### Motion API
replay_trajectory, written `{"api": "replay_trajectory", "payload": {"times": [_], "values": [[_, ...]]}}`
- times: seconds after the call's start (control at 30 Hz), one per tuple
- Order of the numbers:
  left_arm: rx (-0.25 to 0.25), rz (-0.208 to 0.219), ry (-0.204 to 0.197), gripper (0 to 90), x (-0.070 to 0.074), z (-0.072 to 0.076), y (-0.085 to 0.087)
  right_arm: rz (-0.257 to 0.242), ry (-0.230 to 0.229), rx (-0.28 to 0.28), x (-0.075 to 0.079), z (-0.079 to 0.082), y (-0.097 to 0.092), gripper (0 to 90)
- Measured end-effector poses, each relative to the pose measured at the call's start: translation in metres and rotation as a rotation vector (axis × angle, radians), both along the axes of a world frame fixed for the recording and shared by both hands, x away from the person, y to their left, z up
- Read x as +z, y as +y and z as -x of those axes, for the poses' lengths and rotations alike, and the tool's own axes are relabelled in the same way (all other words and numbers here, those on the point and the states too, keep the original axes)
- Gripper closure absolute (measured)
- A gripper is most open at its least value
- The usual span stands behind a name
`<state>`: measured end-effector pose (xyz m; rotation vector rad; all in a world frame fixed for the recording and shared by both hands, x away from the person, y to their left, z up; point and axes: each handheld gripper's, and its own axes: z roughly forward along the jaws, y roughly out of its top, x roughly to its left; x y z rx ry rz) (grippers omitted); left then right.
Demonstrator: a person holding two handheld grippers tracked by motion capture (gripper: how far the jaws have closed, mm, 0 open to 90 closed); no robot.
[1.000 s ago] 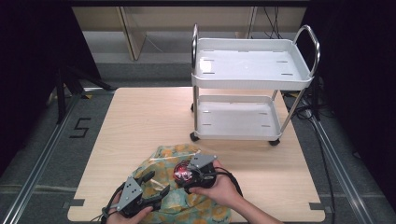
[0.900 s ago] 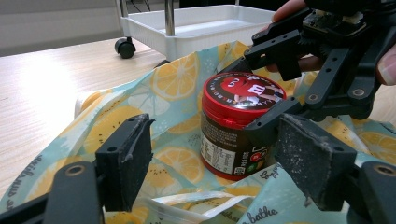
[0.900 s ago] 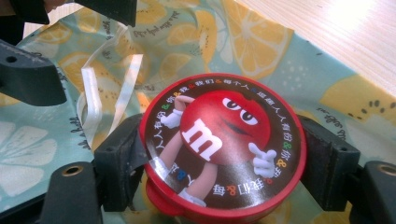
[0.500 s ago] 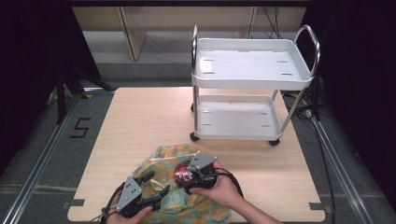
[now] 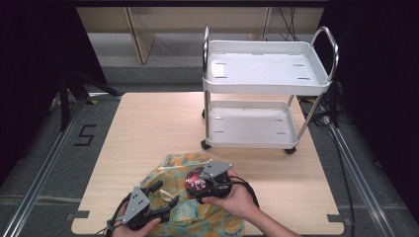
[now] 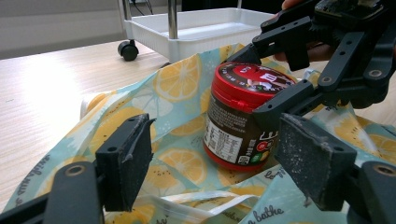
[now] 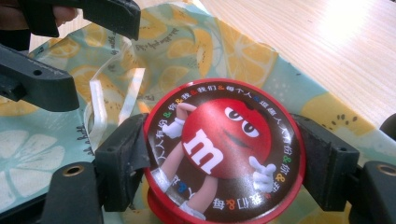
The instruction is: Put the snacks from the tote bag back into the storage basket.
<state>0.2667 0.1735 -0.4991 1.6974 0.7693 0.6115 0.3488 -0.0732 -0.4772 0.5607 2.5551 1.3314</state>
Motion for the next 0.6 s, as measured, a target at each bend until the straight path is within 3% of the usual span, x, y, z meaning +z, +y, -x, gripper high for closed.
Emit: {"api": "replay_trajectory", "payload": {"times": [0.03, 0.07, 0.23, 0.27, 0.33, 0.43, 0.47, 0.5, 0.6], "values": [[-0.002, 0.004, -0.003, 26.4, -0.0002, -0.0004, -0.0001, 0.0, -0.019, 0.007, 0.0002, -0.0012, -0.0001, 26.6], [0.008, 0.019, 0.014, 26.4, -0.0006, 0.0011, -0.0008, -0.004, -0.004, 0.004, 0.0003, -0.0008, 0.0, 26.6], [-0.003, 0.017, -0.005, 26.4, -0.0005, -0.0006, -0.0003, -0.003, -0.02, 0.013, 0.0016, -0.0023, 0.0, 26.7], [0.0, 0.021, -0.001, 26.4, -0.0007, -0.0003, -0.0006, -0.013, 0.005, -0.005, 0.0027, -0.0004, -0.0001, 26.7], [-0.002, 0.021, -0.004, 26.4, -0.0007, -0.0006, -0.0003, -0.013, 0.004, -0.004, 0.0033, -0.0006, -0.0003, 26.7], [0.011, 0.021, 0.01, 26.4, -0.0005, 0.0008, -0.0005, -0.014, -0.004, -0.005, 0.0051, -0.0008, -0.0008, 26.7], [0.016, 0.014, 0.019, 26.4, 0.0, 0.0017, -0.0001, -0.012, -0.029, 0.005, 0.0067, -0.002, -0.0013, 26.7], [0.002, 0.013, 0.0, 26.4, -0.0001, -0.0001, 0.0002, -0.012, -0.029, 0.005, 0.0067, -0.002, -0.0013, 26.7], [0.009, 0.01, 0.009, 26.4, 0.0, 0.0008, 0.0003, -0.011, -0.043, 0.011, 0.0093, -0.0024, -0.0019, 26.8]]}}
